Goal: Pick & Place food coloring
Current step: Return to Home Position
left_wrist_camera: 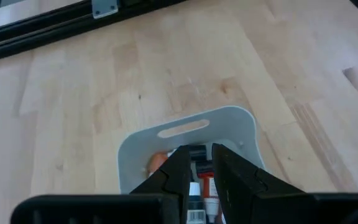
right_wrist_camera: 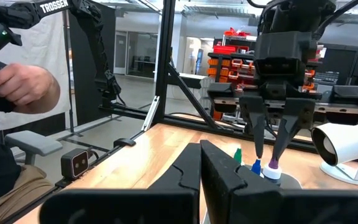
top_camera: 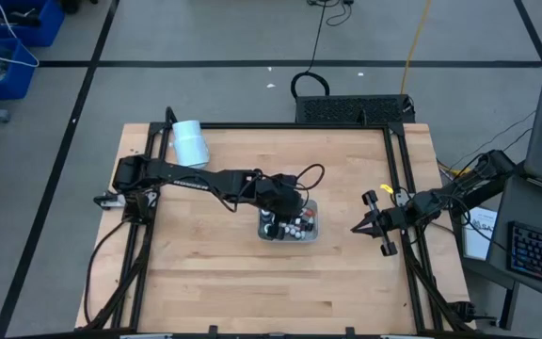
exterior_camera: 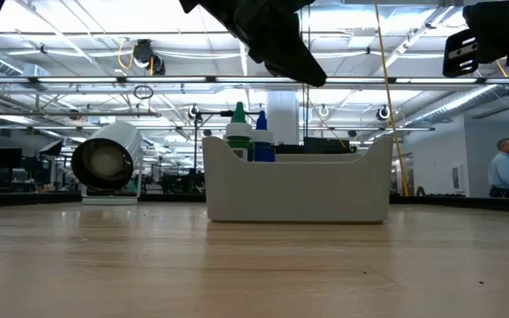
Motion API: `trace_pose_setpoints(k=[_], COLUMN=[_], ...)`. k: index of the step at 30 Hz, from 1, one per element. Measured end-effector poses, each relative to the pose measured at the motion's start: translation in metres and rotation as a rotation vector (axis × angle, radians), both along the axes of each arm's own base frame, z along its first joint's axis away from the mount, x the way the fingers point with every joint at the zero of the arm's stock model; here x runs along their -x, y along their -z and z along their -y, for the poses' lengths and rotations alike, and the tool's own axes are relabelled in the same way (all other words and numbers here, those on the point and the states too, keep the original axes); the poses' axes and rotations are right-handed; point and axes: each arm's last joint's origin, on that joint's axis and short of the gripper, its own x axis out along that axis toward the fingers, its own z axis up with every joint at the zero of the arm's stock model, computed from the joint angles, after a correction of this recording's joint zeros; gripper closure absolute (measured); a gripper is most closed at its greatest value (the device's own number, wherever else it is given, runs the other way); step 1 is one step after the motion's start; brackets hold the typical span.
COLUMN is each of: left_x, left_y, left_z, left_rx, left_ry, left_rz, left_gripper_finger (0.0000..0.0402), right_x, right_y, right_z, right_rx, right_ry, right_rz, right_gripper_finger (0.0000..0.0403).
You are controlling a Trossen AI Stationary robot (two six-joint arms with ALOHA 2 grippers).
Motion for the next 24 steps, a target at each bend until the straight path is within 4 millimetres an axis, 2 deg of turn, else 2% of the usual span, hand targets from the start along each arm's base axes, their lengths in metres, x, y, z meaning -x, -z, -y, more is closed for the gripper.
trace_pose_setpoints(k=[21, 24], left_x=[0.0024, 0.0026], left_y=[-0.0054, -0.0052], left_z=[0.0044, 0.0073], left_rx=[-0.039, -0.033], left_ry=[0.044, 0.043], left_rz=[0.017, 0.015], left_gripper_finger=[0.0328, 0.0340], right_x=[-0.0002, -0.0002], right_y=[0.0004, 0.0004], right_z=[-0.0001, -0.0001], right_rx=[0.004, 0.004], right_ry=[0.001, 0.001], right_rz=[-0.003, -0.003], right_gripper_finger=[0.0403, 0.0403])
